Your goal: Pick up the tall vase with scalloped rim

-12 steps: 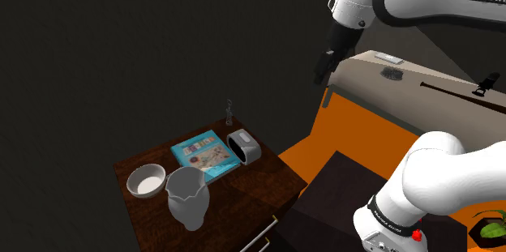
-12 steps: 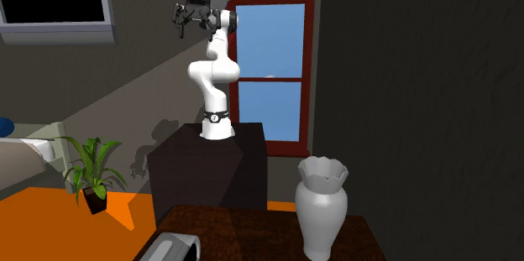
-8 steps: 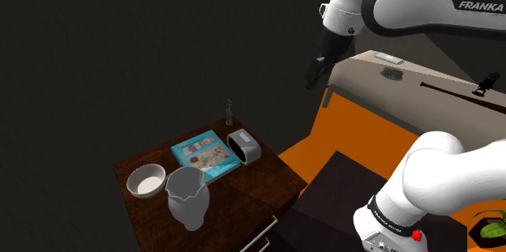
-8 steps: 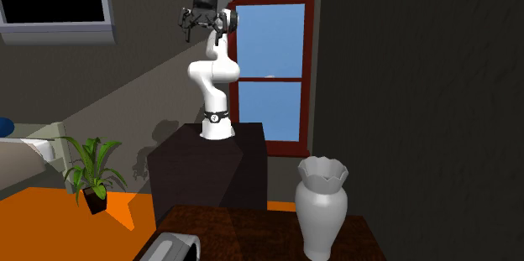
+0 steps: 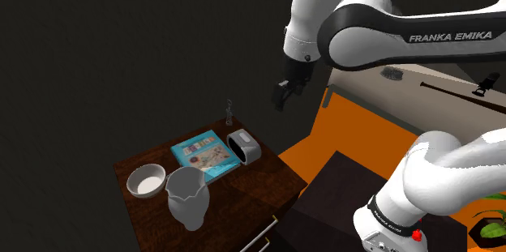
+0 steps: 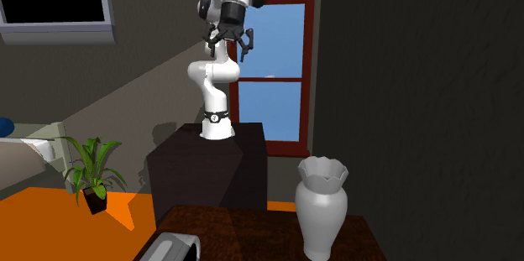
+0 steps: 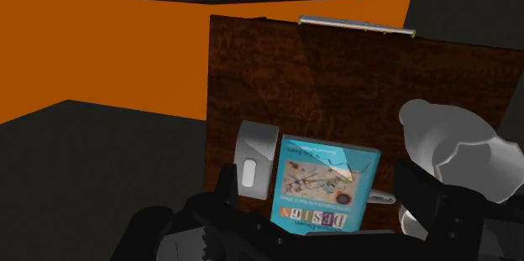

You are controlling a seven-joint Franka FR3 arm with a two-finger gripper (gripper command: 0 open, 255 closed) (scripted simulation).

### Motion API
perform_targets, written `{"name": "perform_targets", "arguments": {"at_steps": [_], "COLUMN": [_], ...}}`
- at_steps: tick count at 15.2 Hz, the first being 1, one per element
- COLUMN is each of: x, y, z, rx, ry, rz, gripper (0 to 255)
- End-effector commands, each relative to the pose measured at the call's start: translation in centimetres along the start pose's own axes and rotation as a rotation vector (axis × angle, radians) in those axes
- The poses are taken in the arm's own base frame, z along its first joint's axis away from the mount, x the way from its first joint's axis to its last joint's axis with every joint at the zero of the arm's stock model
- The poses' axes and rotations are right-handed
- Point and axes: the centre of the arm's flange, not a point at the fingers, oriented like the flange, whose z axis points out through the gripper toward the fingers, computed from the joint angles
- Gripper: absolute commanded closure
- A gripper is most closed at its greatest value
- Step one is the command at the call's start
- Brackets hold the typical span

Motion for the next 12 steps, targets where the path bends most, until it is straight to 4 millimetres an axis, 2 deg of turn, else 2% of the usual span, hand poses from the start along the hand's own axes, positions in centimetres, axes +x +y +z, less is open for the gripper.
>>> {"name": "perform_targets", "arguments": {"at_steps": [1,12], "x": [0.9,5.8], "y": [-2.4,-15.4], "z": [1.2,8.1], "rx": [-0.009,-0.064], "ry": [-0.006,-0.040], "rz": [0.008,0.043], "gripper": [0,0]}}
